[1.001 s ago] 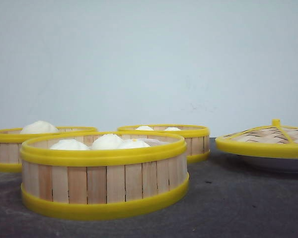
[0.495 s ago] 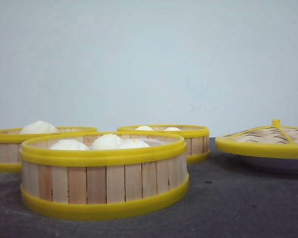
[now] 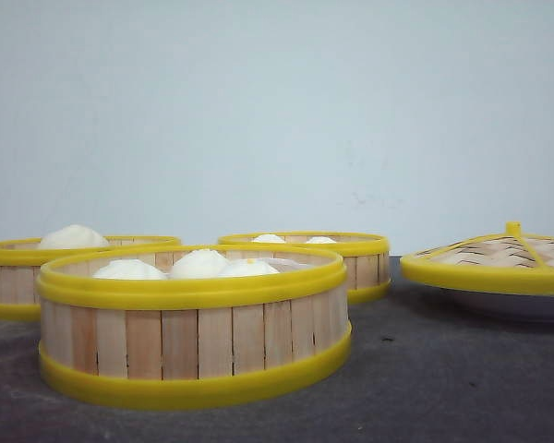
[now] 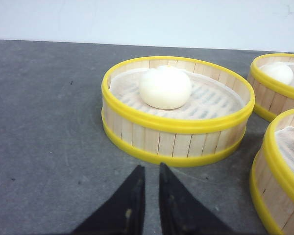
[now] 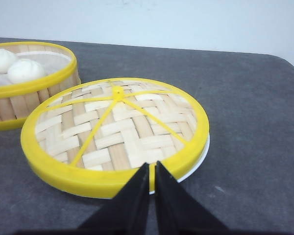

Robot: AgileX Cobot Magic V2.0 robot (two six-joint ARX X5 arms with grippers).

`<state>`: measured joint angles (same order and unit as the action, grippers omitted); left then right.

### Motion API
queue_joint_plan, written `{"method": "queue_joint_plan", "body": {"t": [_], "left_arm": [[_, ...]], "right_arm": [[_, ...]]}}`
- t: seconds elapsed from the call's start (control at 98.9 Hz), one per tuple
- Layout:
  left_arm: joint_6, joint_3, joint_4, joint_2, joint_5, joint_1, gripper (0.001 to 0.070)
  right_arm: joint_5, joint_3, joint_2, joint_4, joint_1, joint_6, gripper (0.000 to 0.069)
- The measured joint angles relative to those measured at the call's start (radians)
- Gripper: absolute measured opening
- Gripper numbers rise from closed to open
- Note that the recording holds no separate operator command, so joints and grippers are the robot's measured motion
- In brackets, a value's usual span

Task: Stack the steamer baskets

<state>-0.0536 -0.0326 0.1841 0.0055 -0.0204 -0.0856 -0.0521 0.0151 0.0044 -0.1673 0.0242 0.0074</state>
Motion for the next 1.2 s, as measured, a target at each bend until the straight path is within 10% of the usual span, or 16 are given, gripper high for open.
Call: {"method": "queue_joint_plan", "body": {"t": [0.485,0.778,0.98,1.203], "left_arm": [[-0.005,0.0,0.0,0.0,0.0,0.0,0.0025],[-0.142,-0.019,0.023,0.0,0.0,0.0,0.0025],[-0.272,-0.208,0.028,0.04,0.013,0.0,0.0025],[-0.246,-0.481,0.146,0.266,0.06,0.0,0.0025]], "right_arm": [[-0.001,0.0,0.0,-0.001,0.0,0.01,0.0016],[-0.04,0.053,0.002,-0.021,0.0,0.168,0.0016],[-0.08,0.27,0.05,-0.038,0.0,0.272,0.0012],[-0.08,0.535,0.269,-0.204,0.0,0.253,0.0012]]}}
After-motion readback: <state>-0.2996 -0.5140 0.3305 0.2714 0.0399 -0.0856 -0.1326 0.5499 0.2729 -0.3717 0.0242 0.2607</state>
